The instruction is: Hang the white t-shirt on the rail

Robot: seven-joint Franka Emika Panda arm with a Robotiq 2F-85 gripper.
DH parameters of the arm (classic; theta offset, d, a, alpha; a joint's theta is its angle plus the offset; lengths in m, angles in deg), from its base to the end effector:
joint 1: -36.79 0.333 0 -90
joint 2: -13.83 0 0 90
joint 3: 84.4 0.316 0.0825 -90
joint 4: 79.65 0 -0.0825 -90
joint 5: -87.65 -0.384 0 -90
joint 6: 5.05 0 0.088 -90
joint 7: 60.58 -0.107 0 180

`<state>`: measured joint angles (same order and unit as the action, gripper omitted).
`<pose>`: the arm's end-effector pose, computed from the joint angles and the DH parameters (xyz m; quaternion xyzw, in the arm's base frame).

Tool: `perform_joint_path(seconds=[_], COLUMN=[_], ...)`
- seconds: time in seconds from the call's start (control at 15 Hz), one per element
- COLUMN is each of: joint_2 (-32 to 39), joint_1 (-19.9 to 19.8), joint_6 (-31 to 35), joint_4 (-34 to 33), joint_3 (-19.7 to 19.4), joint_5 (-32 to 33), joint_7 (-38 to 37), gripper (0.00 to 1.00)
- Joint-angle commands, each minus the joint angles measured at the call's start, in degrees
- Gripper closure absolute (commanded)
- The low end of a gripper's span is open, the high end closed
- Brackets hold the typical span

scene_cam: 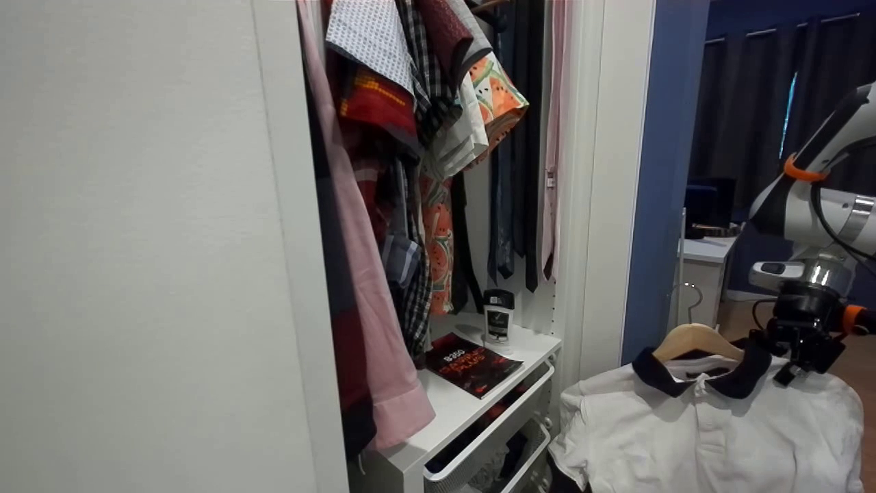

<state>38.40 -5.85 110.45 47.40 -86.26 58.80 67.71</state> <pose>0.3586 -0.3141 0.1523 -0.8016 -0.4876 -0.1547 0.3096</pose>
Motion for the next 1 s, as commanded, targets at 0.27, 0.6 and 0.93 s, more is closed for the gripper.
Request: perform_joint_path(seconds=[0.27, 0.6, 0.93], joint_2=[-6.3, -8.3, -11.1], joint_1=[1.7, 3.3, 6.8], joint_6=[-11.6, -20.3, -26.2], joint_4=[2.1, 2.3, 3.4], joint_3=[-4.2, -6.5, -9.1], joint_5=[-2.4, -4.1, -7.8], joint_7=[7.9, 6.6, 3.0], gripper=[0.96, 0.96, 0.96])
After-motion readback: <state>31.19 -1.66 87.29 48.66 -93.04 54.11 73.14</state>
